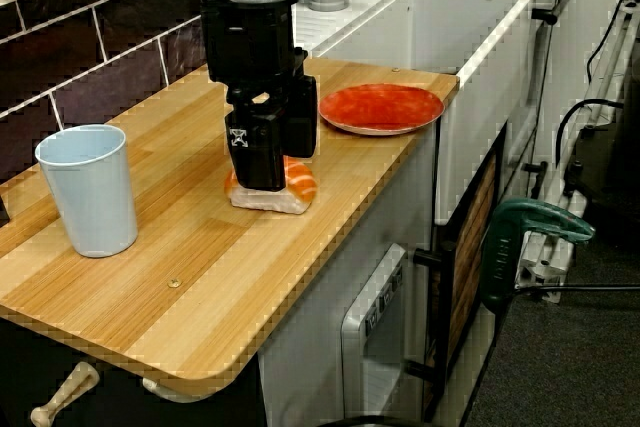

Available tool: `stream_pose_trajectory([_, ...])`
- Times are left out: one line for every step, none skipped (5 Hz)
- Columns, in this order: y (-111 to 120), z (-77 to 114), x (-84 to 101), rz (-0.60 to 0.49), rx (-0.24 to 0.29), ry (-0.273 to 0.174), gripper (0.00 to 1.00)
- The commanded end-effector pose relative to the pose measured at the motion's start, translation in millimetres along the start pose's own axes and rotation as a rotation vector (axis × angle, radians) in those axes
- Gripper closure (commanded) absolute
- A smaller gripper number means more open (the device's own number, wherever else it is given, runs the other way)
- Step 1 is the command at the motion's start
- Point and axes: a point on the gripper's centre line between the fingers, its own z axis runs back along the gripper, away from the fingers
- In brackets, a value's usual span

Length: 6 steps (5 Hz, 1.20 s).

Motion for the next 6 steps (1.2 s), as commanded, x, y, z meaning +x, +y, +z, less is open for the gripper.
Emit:
stream_pose_trajectory([-2.4,4.9,5.6,-0.004,0.016,-0.026,0.00])
stream_pose_trajectory([-3.5,1.1,4.7,-0.013,0.021,-0.020,0.00])
stream_pose_trajectory([-5.1,-4.7,6.0,-0.024,0.034,-0.006,0.00])
stream_pose_trajectory([-5.7,-8.0,8.0,-0.027,0.028,0.013,1.00])
stream_pose_trajectory([-6.2,-4.9,8.2,-0.033,0.018,0.015,1.00])
stream_pose_trajectory([-7.9,4.8,8.2,-0.039,-0.012,0.018,1.00])
